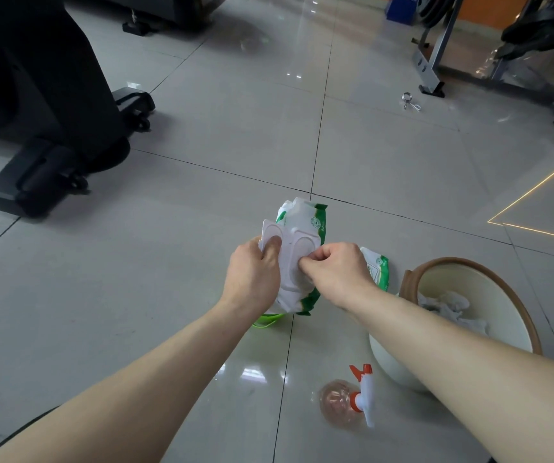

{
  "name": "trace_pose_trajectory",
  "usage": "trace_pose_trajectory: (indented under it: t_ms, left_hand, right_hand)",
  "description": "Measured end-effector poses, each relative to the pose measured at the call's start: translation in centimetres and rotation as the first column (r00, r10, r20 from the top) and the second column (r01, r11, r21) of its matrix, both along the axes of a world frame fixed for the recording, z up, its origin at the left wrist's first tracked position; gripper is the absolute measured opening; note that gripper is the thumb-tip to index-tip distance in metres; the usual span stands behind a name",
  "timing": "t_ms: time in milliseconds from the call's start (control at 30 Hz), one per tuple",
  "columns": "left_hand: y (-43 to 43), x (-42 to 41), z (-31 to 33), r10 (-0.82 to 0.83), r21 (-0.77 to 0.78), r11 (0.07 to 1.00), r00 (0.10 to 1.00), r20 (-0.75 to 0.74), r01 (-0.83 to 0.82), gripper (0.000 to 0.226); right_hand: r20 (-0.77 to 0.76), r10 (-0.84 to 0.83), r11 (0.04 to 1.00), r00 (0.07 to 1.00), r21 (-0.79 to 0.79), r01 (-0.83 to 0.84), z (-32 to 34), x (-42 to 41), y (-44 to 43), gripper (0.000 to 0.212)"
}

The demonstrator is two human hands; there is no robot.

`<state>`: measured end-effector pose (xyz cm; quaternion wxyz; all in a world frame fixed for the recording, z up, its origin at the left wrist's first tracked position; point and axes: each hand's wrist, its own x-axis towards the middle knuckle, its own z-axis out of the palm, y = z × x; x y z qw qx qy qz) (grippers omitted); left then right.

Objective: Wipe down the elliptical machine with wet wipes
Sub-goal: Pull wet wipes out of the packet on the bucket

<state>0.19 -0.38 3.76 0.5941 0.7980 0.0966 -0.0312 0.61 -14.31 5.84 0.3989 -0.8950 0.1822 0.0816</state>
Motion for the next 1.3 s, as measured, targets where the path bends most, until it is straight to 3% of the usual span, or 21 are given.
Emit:
trace_pose_trajectory:
  t_ms: [433, 667, 900, 1067, 1300]
  left_hand:
    - [0.0, 0.1, -0.1, 0.079, -0.014, 0.997, 0.996, -0.043, -0.079, 0.04]
    - [0.0, -0.3, 0.2, -0.039, 0.091, 0.995, 0.997, 0.07, 0.033, 0.043]
    - [-0.1, -0.7, 0.3, -0.079, 0.184, 0.981, 0.991, 0.111, 0.057, 0.043]
    - [-0.3, -1.0, 0.5, -0.089, 0.196, 0.979, 0.988, 0.127, 0.063, 0.044]
    - [0.1, -0.3, -0.2, 0.094, -0.003, 0.996, 0.995, -0.025, -0.094, 0.043]
  right_hand:
    - [-0.002, 0.112, 0.991, 0.994, -0.067, -0.112, 0.1, -1.1, 0.7, 0.013]
    - [0.025, -0.019, 0.999, 0.999, -0.042, 0.02, 0.8, 0.2, -0.2, 0.024]
    - [-0.016, 0.016, 0.998, 1.0, -0.061, -0.017, 0.6, 0.1, -0.2, 0.02]
    - [-0.011, 0.003, 1.0, 1.0, 0.019, -0.002, 0.4, 0.0, -0.2, 0.016]
    - [0.052, 0.1, 0.995, 0.994, -0.012, -0.099, -0.2, -1.0, 0.8, 0.014]
